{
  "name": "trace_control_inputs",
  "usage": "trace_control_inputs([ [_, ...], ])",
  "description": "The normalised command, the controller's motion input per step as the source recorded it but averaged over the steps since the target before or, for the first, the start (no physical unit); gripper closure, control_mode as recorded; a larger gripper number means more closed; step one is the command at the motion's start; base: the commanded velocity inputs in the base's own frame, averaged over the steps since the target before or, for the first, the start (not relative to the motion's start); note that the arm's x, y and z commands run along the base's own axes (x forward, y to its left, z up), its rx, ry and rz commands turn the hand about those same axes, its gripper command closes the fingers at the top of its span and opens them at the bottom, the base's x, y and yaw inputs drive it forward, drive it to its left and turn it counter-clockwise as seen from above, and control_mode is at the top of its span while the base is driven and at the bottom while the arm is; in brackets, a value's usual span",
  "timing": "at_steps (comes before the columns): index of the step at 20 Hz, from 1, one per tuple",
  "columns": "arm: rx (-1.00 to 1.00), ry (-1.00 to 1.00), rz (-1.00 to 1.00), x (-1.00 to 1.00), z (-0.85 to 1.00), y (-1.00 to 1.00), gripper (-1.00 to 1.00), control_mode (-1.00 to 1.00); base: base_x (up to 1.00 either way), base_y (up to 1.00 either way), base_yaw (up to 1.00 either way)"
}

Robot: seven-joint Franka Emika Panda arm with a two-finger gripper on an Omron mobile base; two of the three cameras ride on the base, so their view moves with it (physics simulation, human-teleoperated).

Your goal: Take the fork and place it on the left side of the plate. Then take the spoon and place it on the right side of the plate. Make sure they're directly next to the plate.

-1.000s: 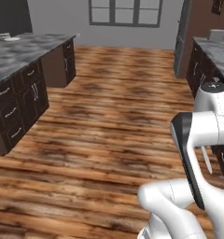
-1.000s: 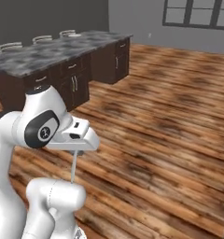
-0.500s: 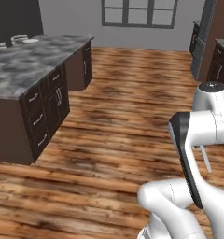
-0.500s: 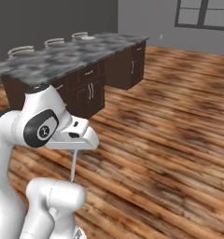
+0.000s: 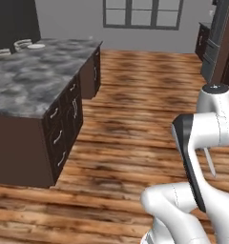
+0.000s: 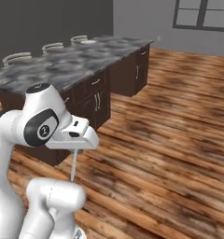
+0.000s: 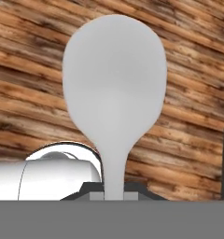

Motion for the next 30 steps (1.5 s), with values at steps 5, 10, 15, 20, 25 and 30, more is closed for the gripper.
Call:
trace_control_inputs([
  [5,0.0,0.0,0.0,0.0,0.0,0.0,1.0,1.0,0.87,1.0,-0.22],
  [10,0.0,0.0,0.0,0.0,0.0,0.0,1.0,1.0,0.73,1.0,-0.21],
  [15,0.0,0.0,0.0,0.0,0.0,0.0,1.0,1.0,0.53,1.0,-0.21],
  [20,0.0,0.0,0.0,0.0,0.0,0.0,1.0,1.0,0.43,1.0,-0.2],
  [25,0.0,0.0,0.0,0.0,0.0,0.0,1.0,1.0,0.36,1.0,-0.21],
  [30,0.0,0.0,0.0,0.0,0.0,0.0,1.0,1.0,0.49,1.0,-0.24],
])
